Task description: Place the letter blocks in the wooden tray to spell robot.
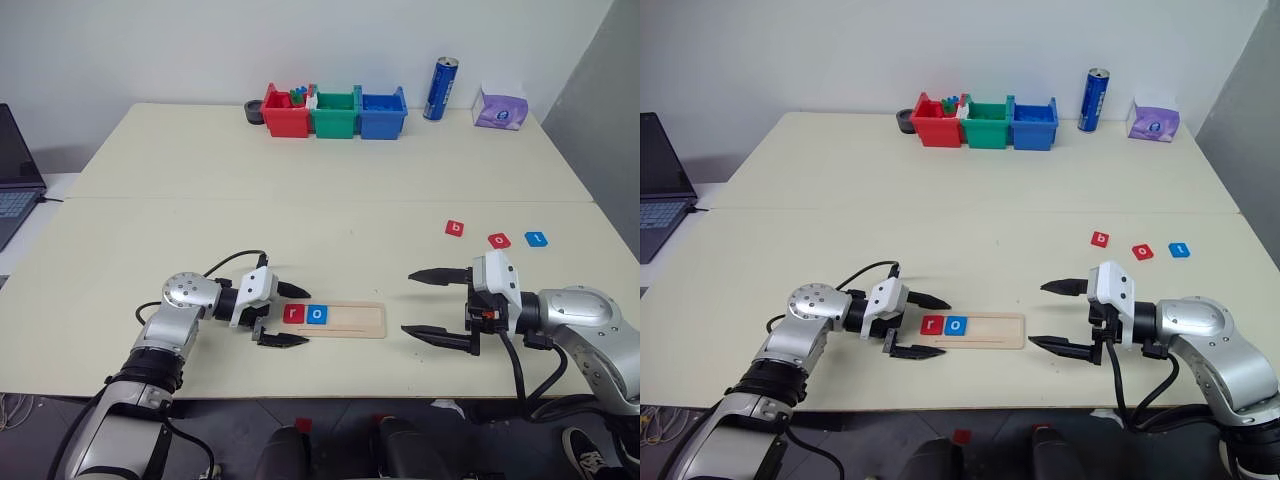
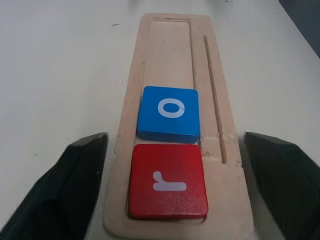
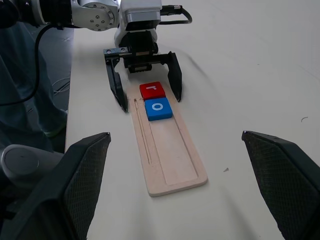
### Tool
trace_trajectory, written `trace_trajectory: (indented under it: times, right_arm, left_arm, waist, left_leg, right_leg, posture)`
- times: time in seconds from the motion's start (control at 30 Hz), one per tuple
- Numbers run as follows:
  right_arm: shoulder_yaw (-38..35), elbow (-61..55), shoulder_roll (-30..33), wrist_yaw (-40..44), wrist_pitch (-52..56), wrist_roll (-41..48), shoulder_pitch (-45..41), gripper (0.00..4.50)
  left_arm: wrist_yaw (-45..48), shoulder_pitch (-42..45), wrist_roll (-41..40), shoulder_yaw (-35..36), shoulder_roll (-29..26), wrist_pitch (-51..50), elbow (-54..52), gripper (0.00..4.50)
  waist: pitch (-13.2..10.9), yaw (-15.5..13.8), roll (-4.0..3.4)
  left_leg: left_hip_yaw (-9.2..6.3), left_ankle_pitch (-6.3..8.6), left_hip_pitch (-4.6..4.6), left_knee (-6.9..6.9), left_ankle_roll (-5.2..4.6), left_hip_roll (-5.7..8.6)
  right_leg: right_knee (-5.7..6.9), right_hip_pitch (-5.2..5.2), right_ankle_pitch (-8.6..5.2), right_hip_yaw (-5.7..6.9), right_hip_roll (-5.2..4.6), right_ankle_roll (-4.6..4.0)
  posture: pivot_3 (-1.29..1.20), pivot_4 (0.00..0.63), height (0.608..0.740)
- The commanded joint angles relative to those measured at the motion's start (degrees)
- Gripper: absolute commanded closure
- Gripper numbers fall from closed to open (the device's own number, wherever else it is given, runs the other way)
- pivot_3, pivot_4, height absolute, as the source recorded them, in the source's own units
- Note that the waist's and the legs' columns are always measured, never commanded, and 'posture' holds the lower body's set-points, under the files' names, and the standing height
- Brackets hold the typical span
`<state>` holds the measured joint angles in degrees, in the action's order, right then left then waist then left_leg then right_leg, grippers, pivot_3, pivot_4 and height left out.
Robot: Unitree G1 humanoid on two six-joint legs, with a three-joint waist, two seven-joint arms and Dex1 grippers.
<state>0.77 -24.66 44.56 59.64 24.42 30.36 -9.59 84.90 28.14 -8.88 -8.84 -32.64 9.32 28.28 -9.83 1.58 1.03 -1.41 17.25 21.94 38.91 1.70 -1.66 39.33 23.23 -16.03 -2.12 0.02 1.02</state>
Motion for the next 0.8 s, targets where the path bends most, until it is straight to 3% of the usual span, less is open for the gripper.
trace_trajectory:
  times: [0.03, 0.8]
  right_arm:
    - [-0.83, -2.01, -0.16, -0.39, 0.12, 0.79, -0.76, 0.0]
    - [-0.48, -1.84, -0.63, -1.43, 0.21, 0.7, -0.88, 0.0]
  left_arm:
    - [0.48, 1.02, -0.42, -0.34, -0.24, 0.11, -0.24, 0.02]
    - [0.69, -0.25, 1.12, -1.7, -2.11, -1.83, -2.24, 0.02]
  waist:
    - [0.0, 0.0, 0.0]
    - [0.0, 0.01, 0.0]
  left_leg:
    - [0.0, 0.0, 0.0, 0.0, 0.0, 0.0]
    - [0.0, 0.0, -0.03, 0.01, 0.0, 0.0]
  right_leg:
    - [0.0, 0.0, 0.0, 0.0, 0.0, 0.0]
    - [0.05, 0.0, 0.0, -0.01, 0.0, 0.0]
  posture:
    - [0.0, 0.15, 0.74]
    - [0.0, 0.15, 0.74]
